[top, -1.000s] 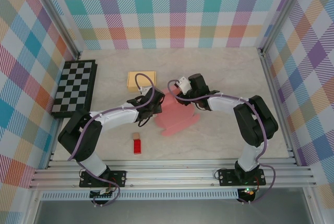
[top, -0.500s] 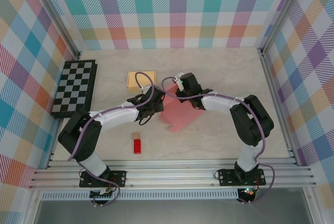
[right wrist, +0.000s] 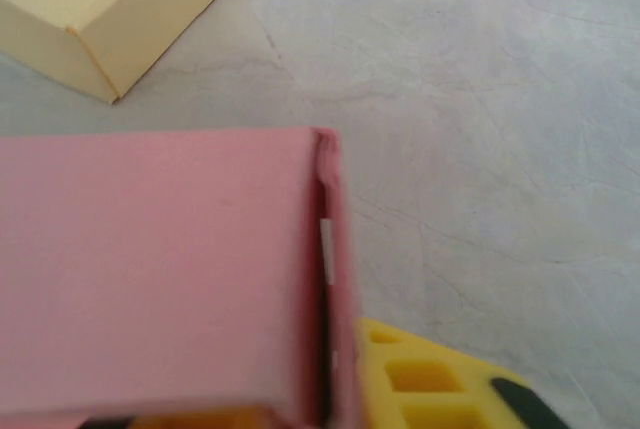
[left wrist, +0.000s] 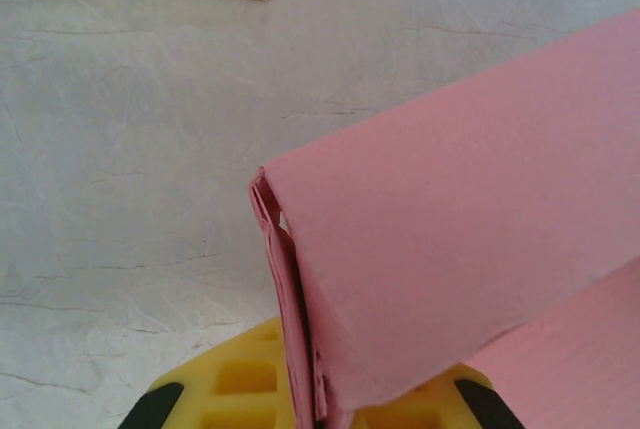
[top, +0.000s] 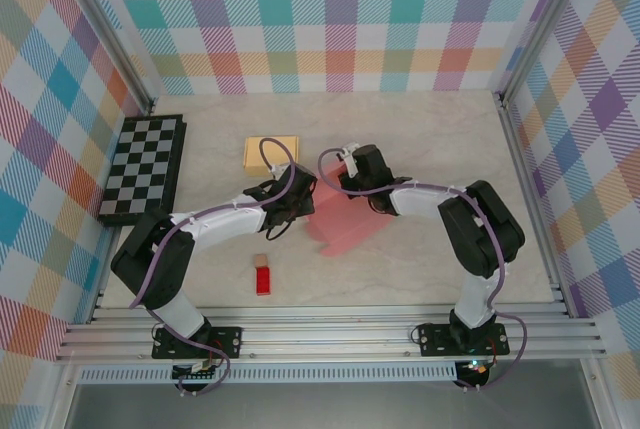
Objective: Fold the paper box
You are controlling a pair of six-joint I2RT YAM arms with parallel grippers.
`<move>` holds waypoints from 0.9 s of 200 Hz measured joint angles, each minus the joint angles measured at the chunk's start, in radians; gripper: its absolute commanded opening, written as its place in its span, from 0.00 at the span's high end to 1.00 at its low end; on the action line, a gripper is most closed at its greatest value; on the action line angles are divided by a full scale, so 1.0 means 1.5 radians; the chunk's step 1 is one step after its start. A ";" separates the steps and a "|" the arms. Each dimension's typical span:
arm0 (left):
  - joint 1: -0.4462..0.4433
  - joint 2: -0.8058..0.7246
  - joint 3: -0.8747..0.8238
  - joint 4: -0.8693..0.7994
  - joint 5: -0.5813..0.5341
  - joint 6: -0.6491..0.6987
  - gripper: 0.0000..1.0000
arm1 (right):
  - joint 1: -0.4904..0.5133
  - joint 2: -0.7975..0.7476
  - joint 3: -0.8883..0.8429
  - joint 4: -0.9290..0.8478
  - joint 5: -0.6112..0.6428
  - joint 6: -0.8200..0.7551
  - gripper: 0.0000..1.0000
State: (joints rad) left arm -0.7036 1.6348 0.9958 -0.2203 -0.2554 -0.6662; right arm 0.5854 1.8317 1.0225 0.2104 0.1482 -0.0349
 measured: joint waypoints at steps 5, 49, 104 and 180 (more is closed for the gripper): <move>0.000 0.000 0.000 0.000 -0.001 0.000 1.00 | -0.001 -0.001 0.000 0.000 0.000 -0.001 0.94; 0.000 0.000 0.001 0.003 0.000 0.000 1.00 | 0.008 -0.008 0.001 -0.027 0.062 0.025 1.00; -0.001 0.000 0.010 0.009 0.007 0.000 1.00 | 0.022 -0.009 0.040 -0.110 0.131 0.075 0.83; -0.001 0.014 0.025 -0.026 -0.010 -0.002 1.00 | -0.018 -0.020 0.020 -0.120 -0.006 0.037 0.66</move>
State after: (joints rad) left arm -0.7048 1.6558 1.0340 -0.2592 -0.2707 -0.6697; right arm 0.5583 1.8011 1.0519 0.0299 0.1398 0.0204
